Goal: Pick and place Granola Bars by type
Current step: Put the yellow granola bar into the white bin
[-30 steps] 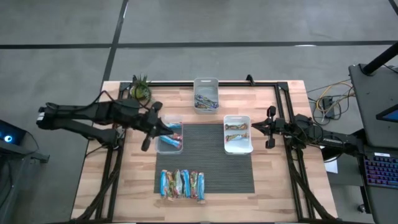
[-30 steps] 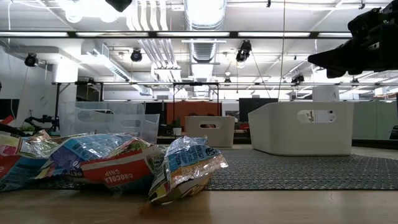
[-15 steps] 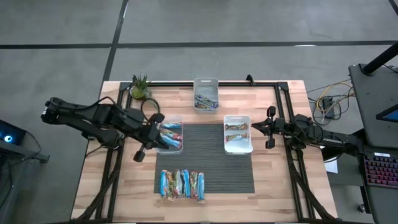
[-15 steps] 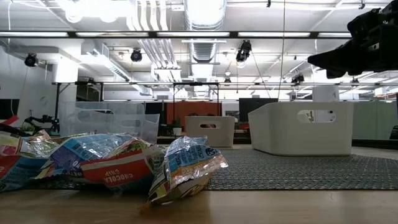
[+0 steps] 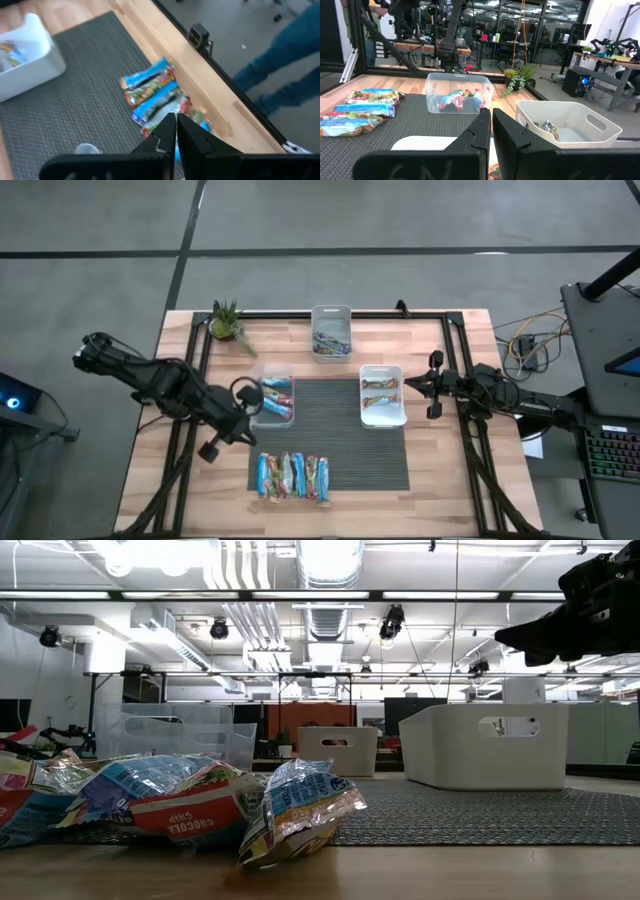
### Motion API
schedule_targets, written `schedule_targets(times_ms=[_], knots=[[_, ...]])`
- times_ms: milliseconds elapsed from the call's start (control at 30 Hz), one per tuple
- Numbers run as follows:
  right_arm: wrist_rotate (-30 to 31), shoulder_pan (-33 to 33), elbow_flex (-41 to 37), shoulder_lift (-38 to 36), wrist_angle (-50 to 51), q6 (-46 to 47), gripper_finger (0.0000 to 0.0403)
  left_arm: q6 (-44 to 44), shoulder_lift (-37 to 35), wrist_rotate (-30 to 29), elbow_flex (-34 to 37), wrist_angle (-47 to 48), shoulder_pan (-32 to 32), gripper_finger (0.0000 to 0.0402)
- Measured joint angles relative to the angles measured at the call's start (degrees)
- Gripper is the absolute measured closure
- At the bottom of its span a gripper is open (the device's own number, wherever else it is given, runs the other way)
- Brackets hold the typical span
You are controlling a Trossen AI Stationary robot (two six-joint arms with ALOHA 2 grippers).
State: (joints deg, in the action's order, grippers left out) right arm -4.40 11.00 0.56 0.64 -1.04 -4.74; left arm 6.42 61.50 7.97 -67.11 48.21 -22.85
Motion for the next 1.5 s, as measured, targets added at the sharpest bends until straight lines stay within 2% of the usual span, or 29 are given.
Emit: schedule_targets(times_ms=[233, 367, 667, 833, 1500], knots=[[-0.01, 0.01, 0.00, 0.00, 0.00, 0.05, 0.0394, 0.29, 1.45, -0.11, 0.00, 2.80, -4.03, 0.0402], [0.00, 0.00, 0.00, 0.00, 0.00, -0.22, 0.0394, 3.94, 3.15, -0.13, 0.00, 4.15, -6.17, 0.0402], [0.00, 0.01, 0.00, 0.00, 0.00, 0.04, 0.0394, 9.37, 8.06, -5.51, 0.00, 4.35, -9.50, 0.0402], [-0.01, 0.02, 0.00, 0.00, 0.00, -0.07, 0.0394, 10.49, 10.56, -8.70, 0.00, 4.35, -10.19, 0.0402], [-0.01, 0.01, 0.00, 0.00, 0.00, 0.04, 0.0394, 9.64, 12.24, -8.96, 0.02, 4.08, -10.97, 0.0402]])
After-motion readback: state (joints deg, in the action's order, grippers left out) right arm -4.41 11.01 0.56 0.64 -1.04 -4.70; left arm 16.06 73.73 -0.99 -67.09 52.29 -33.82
